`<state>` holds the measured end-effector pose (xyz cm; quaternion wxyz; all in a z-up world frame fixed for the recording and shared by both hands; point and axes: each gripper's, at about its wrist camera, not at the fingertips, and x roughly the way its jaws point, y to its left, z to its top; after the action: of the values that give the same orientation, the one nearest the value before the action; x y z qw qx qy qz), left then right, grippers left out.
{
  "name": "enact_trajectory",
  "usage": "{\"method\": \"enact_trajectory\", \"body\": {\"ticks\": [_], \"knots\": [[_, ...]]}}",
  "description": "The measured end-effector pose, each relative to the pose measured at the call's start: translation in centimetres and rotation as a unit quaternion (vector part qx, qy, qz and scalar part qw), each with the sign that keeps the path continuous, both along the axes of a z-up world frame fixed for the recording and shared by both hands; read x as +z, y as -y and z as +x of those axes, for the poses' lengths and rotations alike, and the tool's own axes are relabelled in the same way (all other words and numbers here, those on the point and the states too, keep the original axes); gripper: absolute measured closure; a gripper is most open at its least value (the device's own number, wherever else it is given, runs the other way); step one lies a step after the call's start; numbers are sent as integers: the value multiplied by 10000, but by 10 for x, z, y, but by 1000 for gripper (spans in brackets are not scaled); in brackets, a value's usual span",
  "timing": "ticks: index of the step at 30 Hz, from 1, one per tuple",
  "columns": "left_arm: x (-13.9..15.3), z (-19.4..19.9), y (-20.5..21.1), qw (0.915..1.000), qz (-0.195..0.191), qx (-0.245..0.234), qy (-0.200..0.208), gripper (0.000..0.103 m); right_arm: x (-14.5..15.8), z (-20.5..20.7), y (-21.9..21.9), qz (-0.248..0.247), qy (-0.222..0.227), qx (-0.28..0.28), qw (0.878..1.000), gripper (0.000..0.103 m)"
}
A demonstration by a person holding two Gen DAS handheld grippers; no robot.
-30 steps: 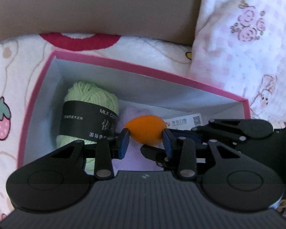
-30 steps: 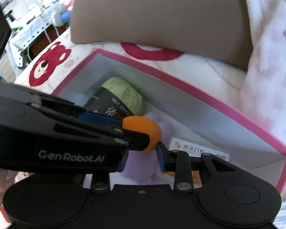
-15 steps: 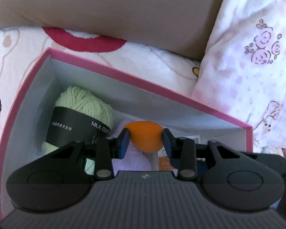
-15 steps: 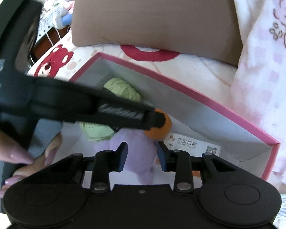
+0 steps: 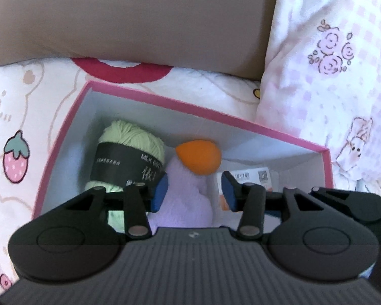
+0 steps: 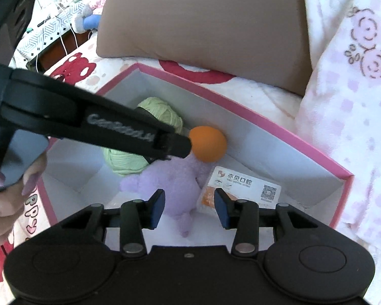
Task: Organize objects
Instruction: 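Open the left gripper and withdraw it from the pink box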
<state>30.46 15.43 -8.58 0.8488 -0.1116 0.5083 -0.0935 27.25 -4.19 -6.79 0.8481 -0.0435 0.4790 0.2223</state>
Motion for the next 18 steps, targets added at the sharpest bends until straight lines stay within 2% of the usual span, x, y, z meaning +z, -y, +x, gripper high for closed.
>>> {"method": "enact_trajectory", "body": {"ticks": [5, 7, 11, 14, 18], "knots": [[18, -17, -2, 9996, 83, -82, -245, 54, 20, -18, 9, 108, 235, -14, 9997, 55], [30, -27, -2, 9996, 133, -148, -215, 52, 30, -25, 13, 176, 332, 4, 9993, 54], [57, -59, -3, 9996, 154, -230, -58, 41, 47, -44, 19, 366, 158, -125, 9991, 43], [73, -87, -5, 9994, 109, -323, 81, 37, 59, -64, 32, 662, 136, -218, 9975, 27], [89, -121, 1, 9979, 378, -429, 309, 34, 75, -95, 37, 553, 285, -244, 9978, 22]]}}
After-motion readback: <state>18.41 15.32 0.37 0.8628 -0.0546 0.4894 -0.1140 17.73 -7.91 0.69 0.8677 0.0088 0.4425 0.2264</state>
